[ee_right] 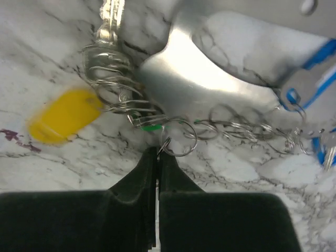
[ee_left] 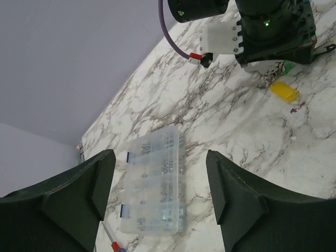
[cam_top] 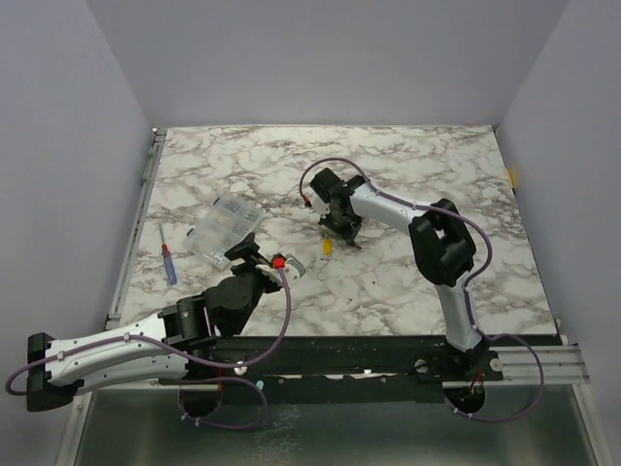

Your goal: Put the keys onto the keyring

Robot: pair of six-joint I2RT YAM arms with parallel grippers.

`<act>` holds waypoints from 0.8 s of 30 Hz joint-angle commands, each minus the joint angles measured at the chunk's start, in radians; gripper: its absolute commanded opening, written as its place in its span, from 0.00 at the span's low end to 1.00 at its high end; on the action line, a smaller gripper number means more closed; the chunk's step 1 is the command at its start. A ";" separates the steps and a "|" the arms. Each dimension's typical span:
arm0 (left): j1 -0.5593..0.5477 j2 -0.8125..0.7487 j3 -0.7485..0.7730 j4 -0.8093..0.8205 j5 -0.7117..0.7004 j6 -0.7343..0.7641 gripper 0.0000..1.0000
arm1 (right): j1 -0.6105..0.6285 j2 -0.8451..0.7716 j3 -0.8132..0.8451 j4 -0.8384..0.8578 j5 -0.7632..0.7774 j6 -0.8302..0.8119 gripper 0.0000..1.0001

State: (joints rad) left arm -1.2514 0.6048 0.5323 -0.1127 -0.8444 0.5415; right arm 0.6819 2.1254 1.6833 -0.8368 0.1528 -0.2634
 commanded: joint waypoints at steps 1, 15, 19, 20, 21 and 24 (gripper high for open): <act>0.007 0.011 -0.005 0.020 0.028 -0.011 0.76 | -0.008 0.036 -0.063 -0.071 -0.201 0.140 0.01; 0.013 0.021 -0.005 0.019 0.015 -0.013 0.76 | -0.019 0.012 -0.034 -0.120 -0.381 0.203 0.20; 0.012 0.024 -0.005 0.020 0.016 -0.013 0.76 | -0.021 -0.012 -0.040 -0.128 -0.279 0.227 0.44; 0.013 0.022 -0.005 0.020 0.016 -0.014 0.76 | -0.020 -0.022 -0.046 -0.126 -0.263 0.232 0.49; 0.013 0.021 -0.005 0.020 0.017 -0.013 0.76 | -0.021 -0.035 -0.052 -0.125 -0.252 0.237 0.53; 0.013 0.018 -0.007 0.021 0.017 -0.013 0.76 | -0.021 -0.076 -0.072 -0.127 -0.188 0.259 0.66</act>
State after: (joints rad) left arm -1.2434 0.6281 0.5320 -0.1101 -0.8337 0.5392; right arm 0.6582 2.1250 1.6325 -0.9401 -0.1345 -0.0433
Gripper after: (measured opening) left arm 0.761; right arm 0.595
